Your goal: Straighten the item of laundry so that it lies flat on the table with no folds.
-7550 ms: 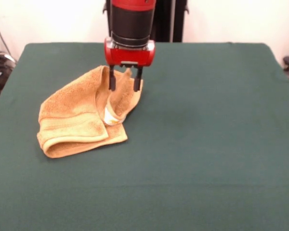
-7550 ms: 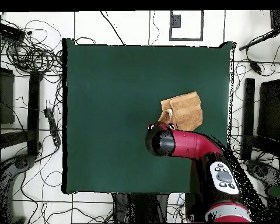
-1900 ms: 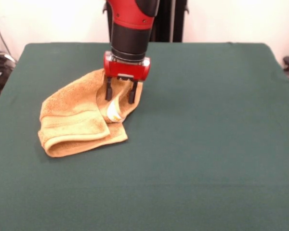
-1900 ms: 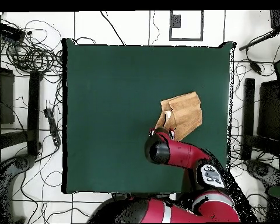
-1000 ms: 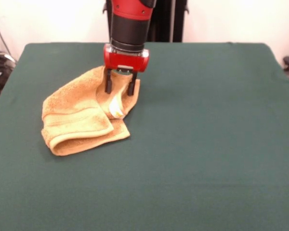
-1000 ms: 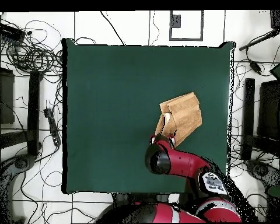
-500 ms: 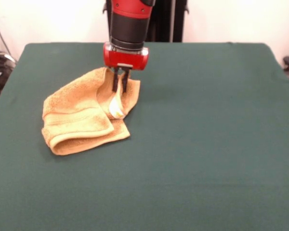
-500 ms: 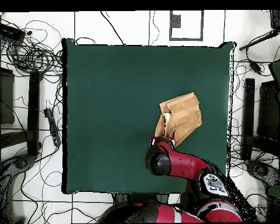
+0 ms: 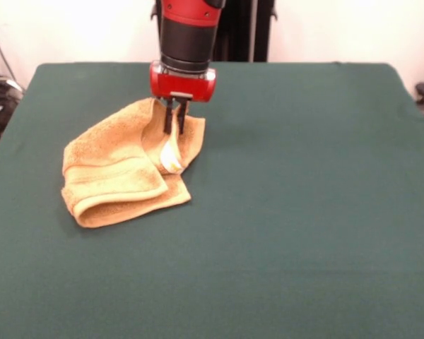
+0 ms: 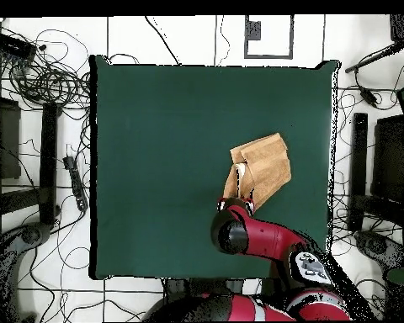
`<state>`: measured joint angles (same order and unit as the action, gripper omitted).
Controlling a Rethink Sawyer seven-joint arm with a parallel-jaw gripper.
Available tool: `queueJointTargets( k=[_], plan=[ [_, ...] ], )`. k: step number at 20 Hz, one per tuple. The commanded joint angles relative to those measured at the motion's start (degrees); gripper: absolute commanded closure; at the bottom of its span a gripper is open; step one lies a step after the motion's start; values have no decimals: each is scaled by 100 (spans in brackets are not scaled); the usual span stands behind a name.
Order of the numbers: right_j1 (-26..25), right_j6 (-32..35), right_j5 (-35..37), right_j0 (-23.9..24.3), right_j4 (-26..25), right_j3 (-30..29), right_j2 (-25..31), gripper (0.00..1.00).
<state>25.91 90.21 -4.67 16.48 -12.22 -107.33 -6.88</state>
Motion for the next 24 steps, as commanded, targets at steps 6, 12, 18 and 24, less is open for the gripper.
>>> queueJointTargets(
  k=[6, 12, 18, 24],
  plan=[
    [-44, 584, 1302, -170, 29, -333, 430, 100],
    [386, 228, 2206, -192, -58, -311, 377, 100],
    [893, 59, 2545, -95, -289, -463, 481, 100],
    [1049, 172, 2696, -14, -338, -584, 639, 100]
  ],
)
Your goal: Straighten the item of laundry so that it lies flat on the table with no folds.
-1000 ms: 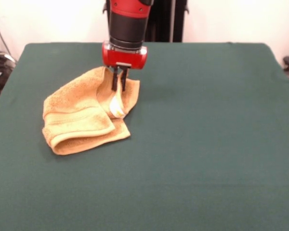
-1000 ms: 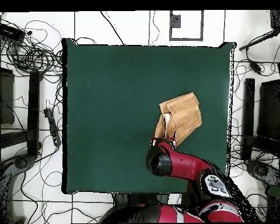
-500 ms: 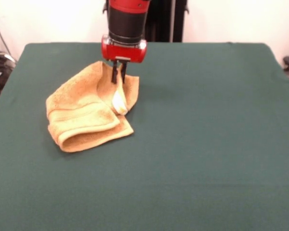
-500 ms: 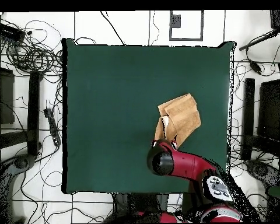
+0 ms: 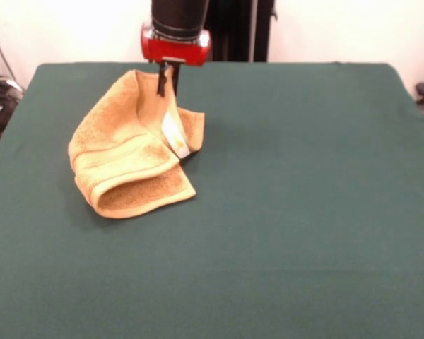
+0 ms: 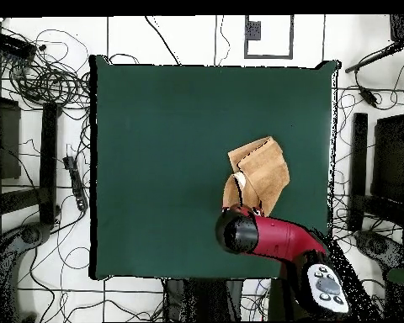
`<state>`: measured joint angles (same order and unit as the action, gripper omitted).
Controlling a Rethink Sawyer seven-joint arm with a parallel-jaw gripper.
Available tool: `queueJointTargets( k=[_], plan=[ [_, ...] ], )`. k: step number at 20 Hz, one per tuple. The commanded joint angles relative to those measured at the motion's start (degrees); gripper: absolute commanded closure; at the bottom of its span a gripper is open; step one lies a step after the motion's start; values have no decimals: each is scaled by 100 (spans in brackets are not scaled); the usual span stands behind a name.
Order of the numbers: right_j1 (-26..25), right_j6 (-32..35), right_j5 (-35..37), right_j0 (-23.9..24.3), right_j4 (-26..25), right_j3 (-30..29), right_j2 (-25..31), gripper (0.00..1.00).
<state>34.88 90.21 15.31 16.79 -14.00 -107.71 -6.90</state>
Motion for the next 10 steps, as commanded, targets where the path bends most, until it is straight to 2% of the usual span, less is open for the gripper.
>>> queueJointTargets(
  k=[1, 10],
  plan=[
    [172, 178, 742, -37, -162, -555, 657, 100],
    [154, -124, 740, 243, -390, -456, 862, 100]
  ],
)
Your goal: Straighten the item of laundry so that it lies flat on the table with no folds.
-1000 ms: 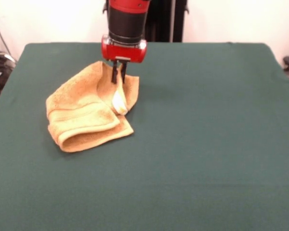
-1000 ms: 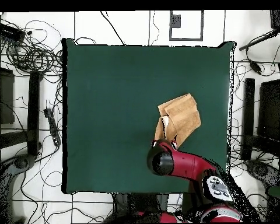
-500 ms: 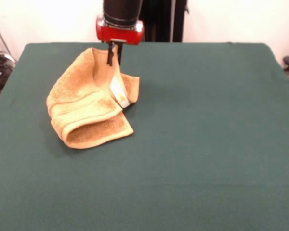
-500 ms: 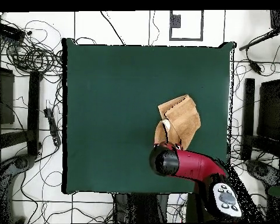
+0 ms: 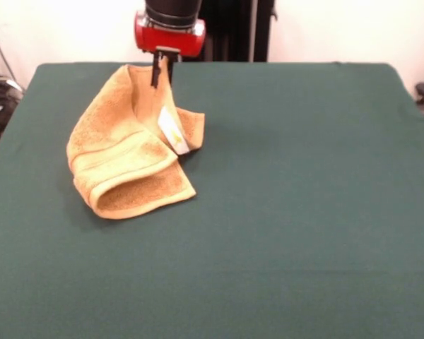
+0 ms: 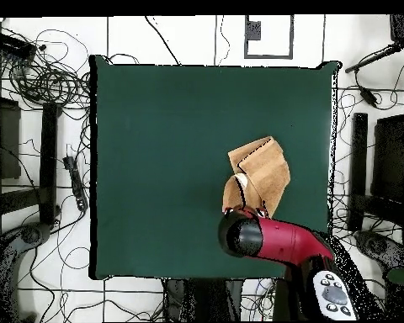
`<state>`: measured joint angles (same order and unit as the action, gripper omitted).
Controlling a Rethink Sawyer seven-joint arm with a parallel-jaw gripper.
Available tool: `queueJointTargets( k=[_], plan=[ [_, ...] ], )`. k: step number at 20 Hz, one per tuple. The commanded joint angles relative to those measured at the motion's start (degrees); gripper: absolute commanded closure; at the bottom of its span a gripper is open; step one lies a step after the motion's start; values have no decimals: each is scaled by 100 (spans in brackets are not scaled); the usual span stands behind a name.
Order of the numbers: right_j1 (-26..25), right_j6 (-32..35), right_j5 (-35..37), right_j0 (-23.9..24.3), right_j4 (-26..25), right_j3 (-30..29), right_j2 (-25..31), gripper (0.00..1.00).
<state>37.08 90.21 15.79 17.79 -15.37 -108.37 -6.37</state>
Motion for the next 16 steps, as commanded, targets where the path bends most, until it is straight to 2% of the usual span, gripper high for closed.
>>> queueJointTargets(
  k=[1, 11, 16],
  plan=[
    [-40, -206, 719, 217, -299, -410, 852, 100],
    [13, -1383, 1575, 1003, -1111, 226, 1364, 100],
    [56, -1565, 1792, 1430, -1429, 326, 1745, 100]
  ],
)
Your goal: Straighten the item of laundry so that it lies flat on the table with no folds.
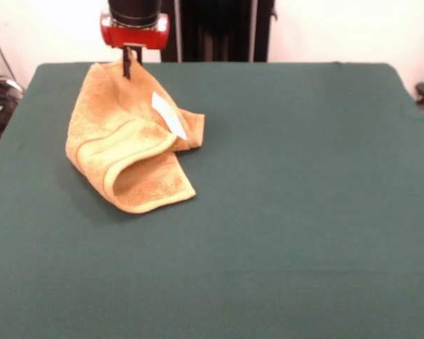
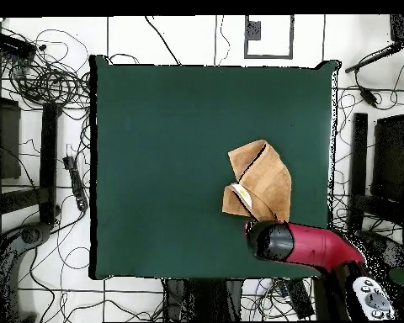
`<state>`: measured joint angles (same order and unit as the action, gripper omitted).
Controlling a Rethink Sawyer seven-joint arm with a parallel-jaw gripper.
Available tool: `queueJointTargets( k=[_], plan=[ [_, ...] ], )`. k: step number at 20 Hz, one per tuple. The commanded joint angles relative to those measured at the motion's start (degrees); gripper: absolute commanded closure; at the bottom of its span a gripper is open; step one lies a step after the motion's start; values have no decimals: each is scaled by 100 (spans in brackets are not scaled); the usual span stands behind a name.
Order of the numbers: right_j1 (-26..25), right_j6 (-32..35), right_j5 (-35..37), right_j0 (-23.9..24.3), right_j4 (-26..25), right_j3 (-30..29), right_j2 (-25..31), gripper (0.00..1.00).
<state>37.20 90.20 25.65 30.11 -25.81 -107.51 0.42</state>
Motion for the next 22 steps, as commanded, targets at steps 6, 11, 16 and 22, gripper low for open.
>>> queueJointTargets(
  k=[6, 11, 16, 22],
  plan=[
    [114, -1310, 902, 322, -575, 244, 1232, 100],
    [131, -1119, 948, 403, -690, 225, 1361, 100],
    [136, -1132, 1052, 482, -738, 240, 1473, 100],
    [213, -1405, 1051, 839, -862, 90, 1735, 100]
  ],
)
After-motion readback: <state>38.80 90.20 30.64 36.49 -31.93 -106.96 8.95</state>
